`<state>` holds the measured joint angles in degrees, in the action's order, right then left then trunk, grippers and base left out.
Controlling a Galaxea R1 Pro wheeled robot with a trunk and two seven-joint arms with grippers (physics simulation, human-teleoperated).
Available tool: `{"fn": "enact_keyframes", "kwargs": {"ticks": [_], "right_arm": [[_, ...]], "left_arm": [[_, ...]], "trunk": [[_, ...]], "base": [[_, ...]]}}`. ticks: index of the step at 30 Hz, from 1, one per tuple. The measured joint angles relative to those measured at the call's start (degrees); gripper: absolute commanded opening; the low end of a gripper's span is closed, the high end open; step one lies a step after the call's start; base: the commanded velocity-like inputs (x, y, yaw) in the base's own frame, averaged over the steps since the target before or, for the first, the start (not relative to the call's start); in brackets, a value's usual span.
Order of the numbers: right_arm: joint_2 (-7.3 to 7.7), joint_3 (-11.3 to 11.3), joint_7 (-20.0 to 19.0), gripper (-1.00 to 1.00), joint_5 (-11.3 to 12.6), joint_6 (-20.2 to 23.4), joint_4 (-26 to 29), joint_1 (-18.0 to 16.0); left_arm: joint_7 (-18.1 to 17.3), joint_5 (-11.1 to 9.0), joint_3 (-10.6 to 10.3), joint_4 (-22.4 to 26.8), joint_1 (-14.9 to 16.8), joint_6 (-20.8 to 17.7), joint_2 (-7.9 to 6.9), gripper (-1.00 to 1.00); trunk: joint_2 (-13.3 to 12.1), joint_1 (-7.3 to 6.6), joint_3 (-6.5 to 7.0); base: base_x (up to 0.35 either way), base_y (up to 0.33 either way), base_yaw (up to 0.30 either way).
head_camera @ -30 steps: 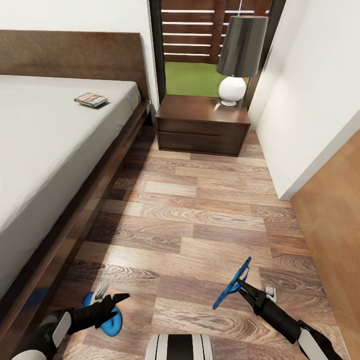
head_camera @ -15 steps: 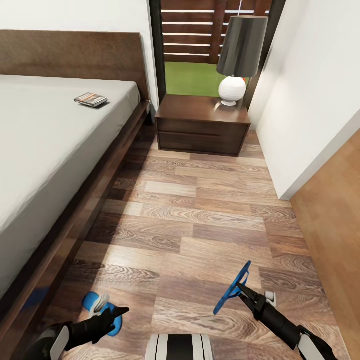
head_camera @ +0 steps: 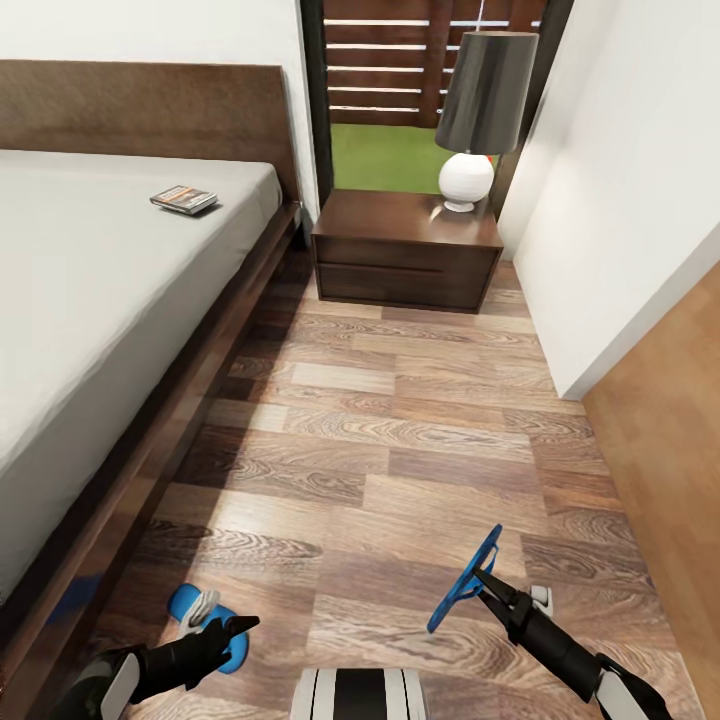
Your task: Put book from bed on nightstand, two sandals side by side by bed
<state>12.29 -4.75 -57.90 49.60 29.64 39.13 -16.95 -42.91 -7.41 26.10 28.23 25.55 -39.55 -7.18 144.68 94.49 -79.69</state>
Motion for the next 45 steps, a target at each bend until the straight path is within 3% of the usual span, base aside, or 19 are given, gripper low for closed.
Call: {"fn": "enact_keyframes", "kwargs": {"ticks": [12, 45], "right_arm": [[0.09, 0.12, 2.28, -1.00, 0.21, 0.12, -0.01, 0.05], [0.00, 0.36, 3.62, -1.00, 0.08, 0.03, -0.02, 0.05]], "left_arm": [[0.02, 0.04, -0.01, 0.01, -0.01, 0.00, 0.45, 1.00], [-0.07, 0.05, -0.01, 0.01, -0.01, 0.00, 0.83, 1.00]], "trunk": [[0.00, 0.00, 0.00], [0.00, 0.00, -0.14]], "base": [[0.000, 0.005, 0.067], [0.000, 0.000, 0.103]]}}
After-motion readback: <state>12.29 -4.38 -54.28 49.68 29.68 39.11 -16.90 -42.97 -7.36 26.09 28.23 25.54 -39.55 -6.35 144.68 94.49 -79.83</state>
